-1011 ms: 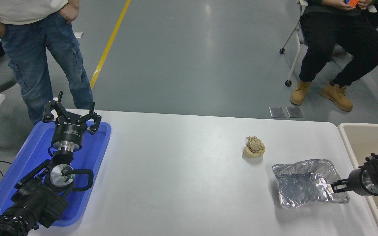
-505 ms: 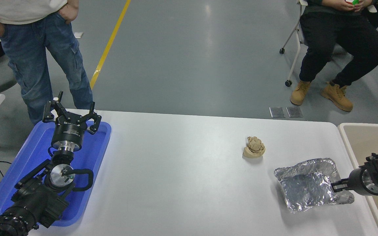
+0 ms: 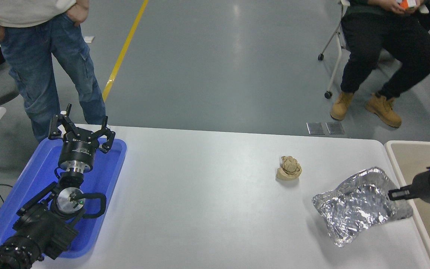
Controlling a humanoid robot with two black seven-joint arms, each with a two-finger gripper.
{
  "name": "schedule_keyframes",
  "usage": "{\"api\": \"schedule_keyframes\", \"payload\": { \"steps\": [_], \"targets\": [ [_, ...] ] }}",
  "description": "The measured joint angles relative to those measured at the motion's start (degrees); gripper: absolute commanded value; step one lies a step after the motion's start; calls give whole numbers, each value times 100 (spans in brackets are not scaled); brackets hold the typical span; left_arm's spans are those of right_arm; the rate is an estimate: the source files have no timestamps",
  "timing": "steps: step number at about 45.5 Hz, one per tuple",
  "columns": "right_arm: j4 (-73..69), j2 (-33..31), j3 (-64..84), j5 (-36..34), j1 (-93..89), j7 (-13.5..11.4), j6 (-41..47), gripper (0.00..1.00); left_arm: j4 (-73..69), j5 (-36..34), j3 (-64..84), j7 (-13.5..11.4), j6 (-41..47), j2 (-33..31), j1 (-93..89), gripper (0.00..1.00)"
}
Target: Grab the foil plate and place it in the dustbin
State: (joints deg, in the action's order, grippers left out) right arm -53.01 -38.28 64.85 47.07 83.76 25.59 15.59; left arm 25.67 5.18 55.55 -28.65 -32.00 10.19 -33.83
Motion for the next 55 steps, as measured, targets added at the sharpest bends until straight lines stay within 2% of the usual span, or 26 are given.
{"api": "schedule_keyframes", "payload": {
  "steps": [15,31,55],
  "targets": [
    [-1043,-196,366,-14,1972,38,1173,0,0,1,0,0,0,0,3,100],
    [-1608,-63,474,-40,3650,42,2429,0,0,0,0,0,0,0,4,100],
    [-1671,372,434,-159,4449,46,2896,0,0,1,0,0,0,0,4,100]
  ]
}}
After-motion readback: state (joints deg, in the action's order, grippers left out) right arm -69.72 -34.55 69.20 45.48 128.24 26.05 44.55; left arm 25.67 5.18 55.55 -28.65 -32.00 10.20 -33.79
